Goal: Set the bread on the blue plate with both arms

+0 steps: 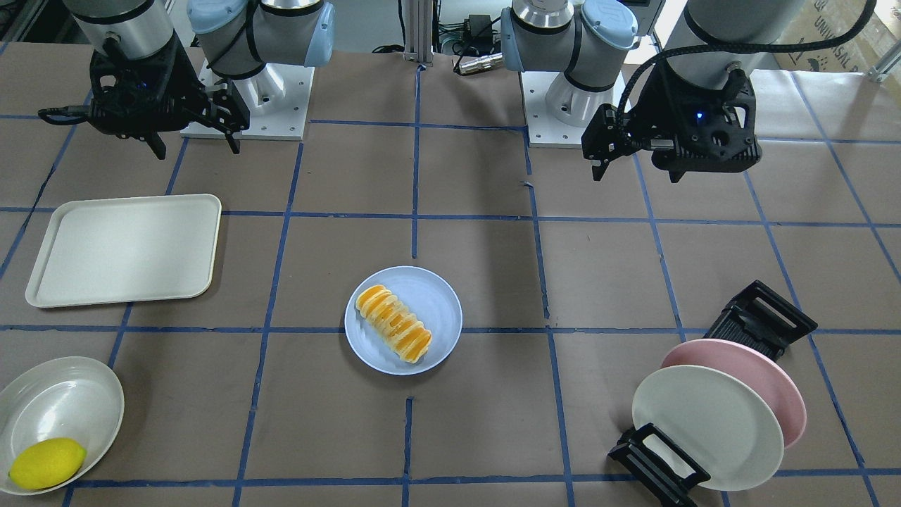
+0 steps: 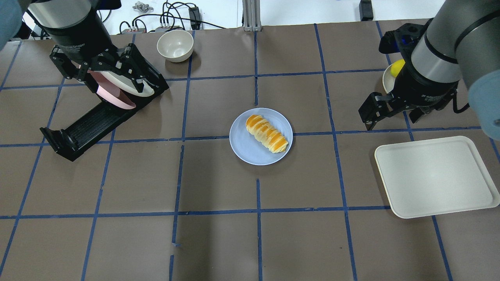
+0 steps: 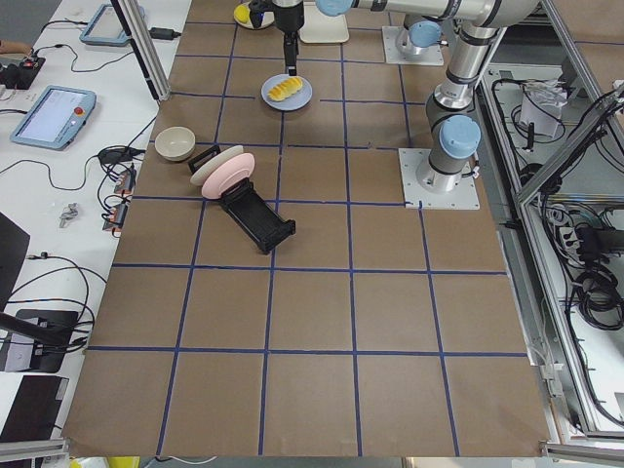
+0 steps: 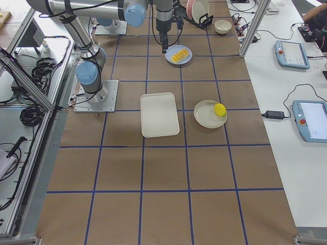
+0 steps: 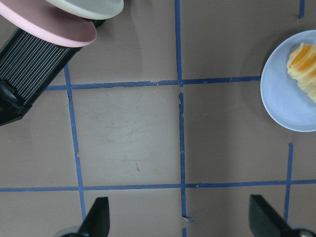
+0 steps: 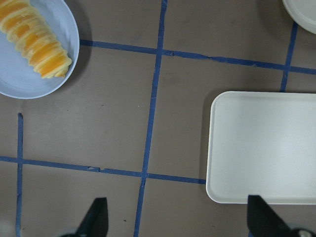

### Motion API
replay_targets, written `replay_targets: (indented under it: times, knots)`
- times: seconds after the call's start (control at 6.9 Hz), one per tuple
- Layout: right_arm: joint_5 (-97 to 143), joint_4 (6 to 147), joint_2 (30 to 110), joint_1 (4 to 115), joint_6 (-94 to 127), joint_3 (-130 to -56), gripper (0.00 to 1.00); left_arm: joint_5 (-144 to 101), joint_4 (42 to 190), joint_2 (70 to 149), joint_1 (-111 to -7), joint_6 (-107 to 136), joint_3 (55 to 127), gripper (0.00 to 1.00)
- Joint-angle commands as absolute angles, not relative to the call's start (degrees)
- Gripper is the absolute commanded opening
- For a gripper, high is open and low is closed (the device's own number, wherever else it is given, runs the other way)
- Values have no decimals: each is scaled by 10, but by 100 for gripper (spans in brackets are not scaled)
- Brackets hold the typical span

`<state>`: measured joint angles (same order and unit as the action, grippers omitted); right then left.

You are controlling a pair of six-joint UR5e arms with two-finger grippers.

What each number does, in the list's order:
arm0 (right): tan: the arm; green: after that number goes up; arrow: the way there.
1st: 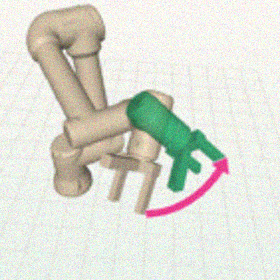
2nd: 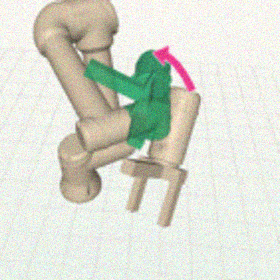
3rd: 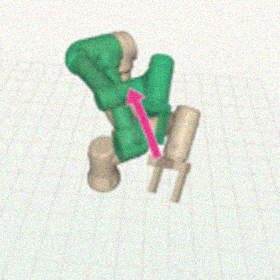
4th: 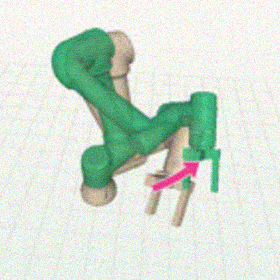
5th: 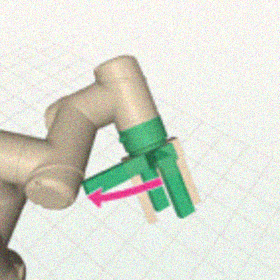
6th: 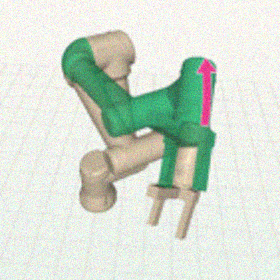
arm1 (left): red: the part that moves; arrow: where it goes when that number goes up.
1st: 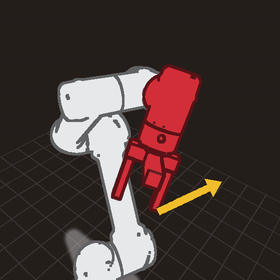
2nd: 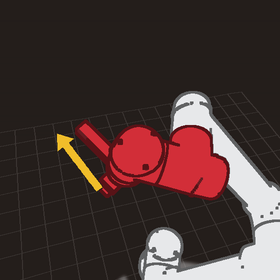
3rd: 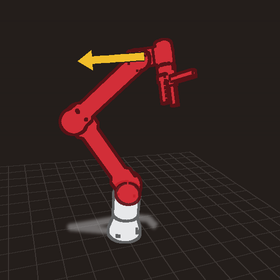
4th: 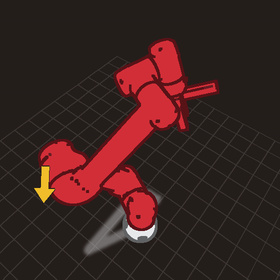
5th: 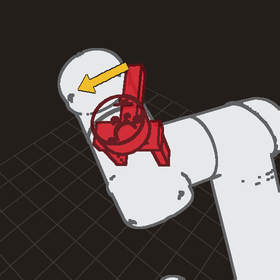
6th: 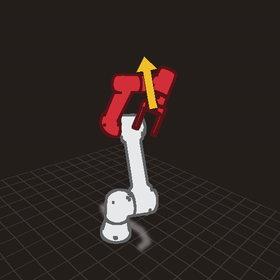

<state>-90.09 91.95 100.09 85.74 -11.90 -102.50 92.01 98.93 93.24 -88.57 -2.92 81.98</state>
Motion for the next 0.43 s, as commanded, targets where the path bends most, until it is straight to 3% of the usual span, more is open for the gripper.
replay_targets:
  times: [0.0,0.29]
  knots:
    - [-898,917,1003,875,-119,-1024,100,920,990,934,-886,-29,820,100]
    - [-897,918,1001,881,-118,-1027,100,921,989,934,-887,-28,822,100]
